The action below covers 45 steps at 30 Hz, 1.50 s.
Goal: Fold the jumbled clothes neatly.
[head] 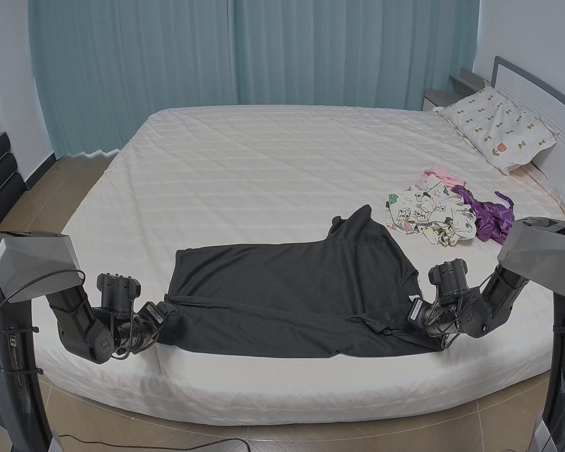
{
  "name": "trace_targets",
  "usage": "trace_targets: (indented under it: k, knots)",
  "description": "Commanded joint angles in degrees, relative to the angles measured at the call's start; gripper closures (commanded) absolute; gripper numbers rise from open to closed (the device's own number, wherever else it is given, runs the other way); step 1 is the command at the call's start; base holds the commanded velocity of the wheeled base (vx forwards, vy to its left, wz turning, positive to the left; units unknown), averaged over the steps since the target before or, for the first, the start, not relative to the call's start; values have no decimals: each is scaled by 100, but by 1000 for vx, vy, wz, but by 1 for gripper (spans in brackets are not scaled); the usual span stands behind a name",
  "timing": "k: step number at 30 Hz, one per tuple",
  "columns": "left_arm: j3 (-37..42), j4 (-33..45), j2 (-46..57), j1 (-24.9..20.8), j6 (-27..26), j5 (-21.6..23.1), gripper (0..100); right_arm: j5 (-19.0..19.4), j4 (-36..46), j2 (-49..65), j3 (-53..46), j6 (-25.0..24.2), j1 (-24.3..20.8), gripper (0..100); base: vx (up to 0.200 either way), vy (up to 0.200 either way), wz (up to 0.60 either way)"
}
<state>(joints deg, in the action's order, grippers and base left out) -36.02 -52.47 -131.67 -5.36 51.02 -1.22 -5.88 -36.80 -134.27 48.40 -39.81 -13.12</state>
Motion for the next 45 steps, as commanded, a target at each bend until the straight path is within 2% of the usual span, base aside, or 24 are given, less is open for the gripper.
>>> trace_targets:
  k: [1, 15, 24, 25, 29, 30, 33, 36, 45]
  knots:
    - [-1, -9, 1, 0, 5, -1, 0, -19, 24, 32, -67, 18, -15, 100, 0, 0, 0]
    - [-1, 0, -8, 0, 5, -1, 0, 43, 68, 533, -340, 0, -59, 100, 0, 0, 0]
    - [-1, -9, -8, 0, 5, -1, 0, 16, 15, 472, -410, 26, 11, 100, 0, 0, 0]
    - [-1, -9, -8, 0, 5, -1, 0, 16, 15, 436, -375, 35, 46, 0, 0, 0, 0]
    - [-1, 0, -8, 0, 5, -10, 0, 34, 15, 296, -208, 396, 178, 0, 0, 0, 0]
    - [-1, -9, -8, 0, -4, -1, 0, 51, -2, 208, -155, 747, 266, 0, 0, 0, 0]
    - [-1, -9, -8, 0, -4, -10, 0, 403, -20, 208, -146, 1081, 310, 0, 0, 0, 0]
    - [-1, -9, -8, 0, -4, -1, 0, 728, -90, 234, -138, 1151, 310, 0, 0, 0, 0]
    - [-1, -9, -8, 0, -4, -1, 0, 851, -64, 23, 38, 1151, 160, 0, 0, 0, 0]
